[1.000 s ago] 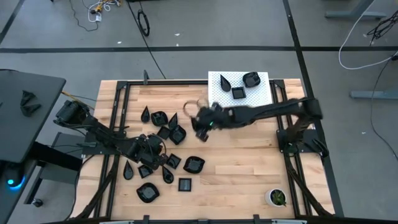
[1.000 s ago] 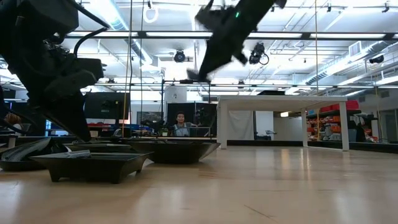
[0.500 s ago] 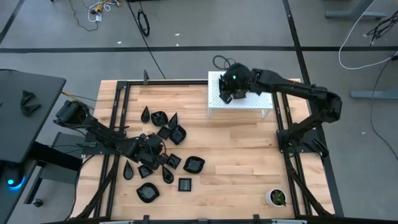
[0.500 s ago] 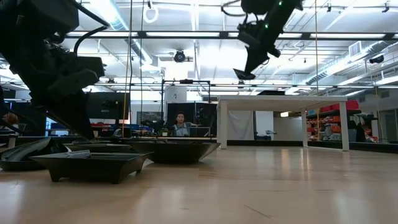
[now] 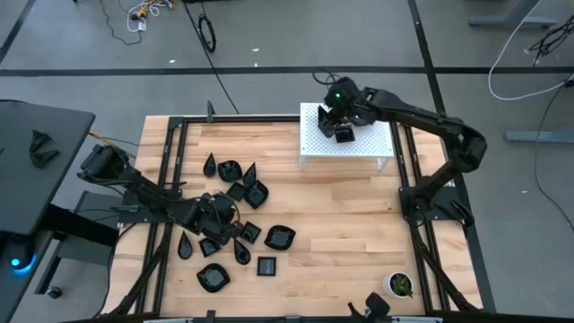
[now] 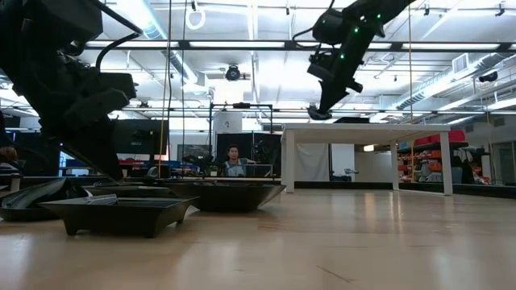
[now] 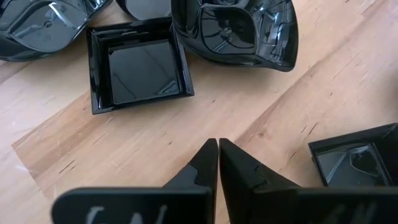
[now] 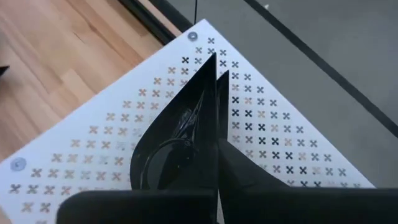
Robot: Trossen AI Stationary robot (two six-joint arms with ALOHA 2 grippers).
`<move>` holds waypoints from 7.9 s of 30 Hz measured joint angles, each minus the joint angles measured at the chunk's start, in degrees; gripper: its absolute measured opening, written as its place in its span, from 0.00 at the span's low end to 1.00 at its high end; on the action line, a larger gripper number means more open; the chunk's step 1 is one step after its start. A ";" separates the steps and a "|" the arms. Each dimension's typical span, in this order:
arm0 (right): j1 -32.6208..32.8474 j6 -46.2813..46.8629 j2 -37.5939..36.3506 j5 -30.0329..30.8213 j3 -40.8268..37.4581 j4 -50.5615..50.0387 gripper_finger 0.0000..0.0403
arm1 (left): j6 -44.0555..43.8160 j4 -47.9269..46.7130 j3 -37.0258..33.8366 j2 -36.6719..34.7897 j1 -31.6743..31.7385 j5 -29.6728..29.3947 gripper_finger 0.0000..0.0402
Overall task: Pick & Place Mini shaped plates
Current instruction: Stack the black drop shaped plate on the black drop shaped plate on the shelf
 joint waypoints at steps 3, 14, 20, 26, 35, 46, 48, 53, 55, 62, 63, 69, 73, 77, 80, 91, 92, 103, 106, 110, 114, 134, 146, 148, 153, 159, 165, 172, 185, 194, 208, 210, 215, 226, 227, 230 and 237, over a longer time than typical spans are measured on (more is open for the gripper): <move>-0.74 -0.17 0.99 0.01 0.00 0.85 0.00 | 0.00 0.00 0.00 0.00 -0.01 0.01 0.05; -1.83 0.67 1.33 0.01 0.00 1.35 0.03 | 0.00 0.02 0.00 0.00 0.00 0.02 0.05; -1.83 0.69 1.33 0.01 0.00 1.35 0.03 | 0.00 0.04 0.00 0.00 0.00 0.02 0.05; -1.83 0.72 1.35 0.02 0.00 1.56 0.04 | 0.00 0.02 0.00 0.00 0.00 0.02 0.05; -1.83 1.58 1.38 0.05 -0.04 2.94 0.19 | 0.00 0.03 0.00 0.00 -0.01 0.02 0.05; -1.04 -0.27 1.38 -0.50 -0.04 -0.27 0.28 | 0.00 0.02 0.00 0.00 0.00 0.03 0.05; -1.08 0.93 1.38 -0.46 -0.04 -1.93 0.25 | 0.00 0.04 0.00 0.00 0.00 0.02 0.05; -1.28 3.65 1.38 1.04 -0.04 -4.43 0.14 | 0.00 0.02 0.00 0.00 0.00 0.04 0.05; -1.28 3.75 1.38 1.34 -0.07 -4.53 0.09 | 0.00 0.02 0.00 0.00 -0.02 0.02 0.05; -1.26 4.09 3.68 1.52 -0.07 -4.56 0.02 | 0.00 0.15 0.00 0.00 0.00 0.04 0.05; -1.26 3.62 4.32 1.54 -0.07 -4.35 0.02 | 0.00 0.25 0.00 0.00 -0.01 0.04 0.05; -1.17 2.37 5.77 1.56 -0.11 0.42 0.01 | 0.00 0.35 0.00 0.00 0.00 0.03 0.05; -1.15 3.27 5.11 1.54 -0.11 0.57 0.03 | 0.00 0.37 0.00 0.00 -0.02 0.04 0.05; -0.20 3.04 3.34 1.58 -0.11 -0.41 0.02 | 0.00 0.39 0.00 0.00 0.00 0.03 0.05; 1.38 2.81 1.20 1.56 -0.11 -0.71 0.01 | 0.00 0.40 0.00 0.00 -0.02 0.04 0.05; 5.59 1.92 1.61 -3.62 -0.09 -5.39 0.01 | 0.00 0.50 0.00 0.00 0.00 0.02 0.05; 5.59 1.97 1.72 -2.52 -0.09 -4.61 0.01 | 0.00 0.50 0.00 0.00 -0.02 0.02 0.05; 5.30 2.89 1.63 -1.80 -0.07 -5.92 0.01 | 0.04 0.66 0.00 0.00 -0.01 -0.33 0.05; 5.30 3.29 1.85 -1.82 -0.07 -7.66 0.01 | 0.02 0.66 0.00 0.00 -0.02 -0.40 0.05; 5.30 3.33 2.29 -1.26 -0.07 -6.83 0.01 | 0.05 0.66 0.00 0.00 -0.01 -0.44 0.05; 5.28 3.31 2.42 0.00 -0.07 -5.26 0.01 | 0.02 0.66 0.00 0.00 0.00 -0.44 0.05; 5.12 3.11 2.42 -0.40 -0.07 -5.59 0.01 | 0.04 0.66 0.00 0.00 0.00 -0.44 0.05; 5.12 1.94 3.54 -0.64 -0.04 -4.72 0.01 | 0.03 0.68 0.00 0.00 -0.01 -0.43 0.05; 5.12 1.54 3.87 -0.69 -0.04 -4.15 0.01 | 0.03 0.71 0.00 0.00 -0.01 -0.43 0.05; 5.12 1.50 3.91 -0.84 -0.04 -3.65 0.01 | 0.02 0.83 0.00 0.00 0.00 -0.44 0.05; 5.06 1.39 3.91 -1.02 -0.04 -3.59 0.01 | 0.03 0.87 0.00 0.00 -0.02 -0.44 0.05; 4.92 -0.41 5.80 -0.95 -0.04 -1.94 0.01 | 0.04 0.85 0.00 0.00 -0.01 -0.47 0.05; 4.91 -2.15 5.59 -0.38 -0.04 2.98 0.01 | 0.04 0.84 0.00 0.00 0.00 -0.61 0.05; 4.15 -0.77 4.37 -0.52 -0.04 2.39 0.01 | 0.05 0.86 0.00 0.00 -0.01 -0.61 0.05; 3.59 -1.28 7.54 -0.38 -0.02 3.42 0.01 | 0.05 0.87 0.00 0.00 -0.01 -0.61 0.05; 3.57 -2.39 7.52 -0.40 -0.02 4.98 0.01 | 0.04 0.85 0.00 0.00 -0.01 -0.61 0.05; 3.57 -2.42 7.26 -0.42 -0.07 4.97 0.01 | 0.05 0.85 0.00 0.00 -0.02 -0.61 0.05; 3.57 -2.42 5.36 -0.40 -0.07 4.98 0.02 | 0.05 0.85 0.00 0.00 -0.02 -0.61 0.05; 3.86 -0.93 4.66 -3.87 -0.07 2.70 0.01 | 0.05 0.85 0.00 0.00 -0.01 -0.61 0.05; 3.86 -0.82 5.19 -4.02 -0.07 2.44 0.01 | 0.04 0.85 0.00 0.00 0.00 -0.61 0.05; 3.85 -1.09 6.63 -3.94 -0.09 2.85 0.01 | 0.05 0.87 0.00 0.01 -0.02 -0.61 0.05; 3.55 -2.13 7.63 -1.11 -0.02 4.97 0.01 | 0.05 0.87 0.00 0.01 0.00 -0.61 0.05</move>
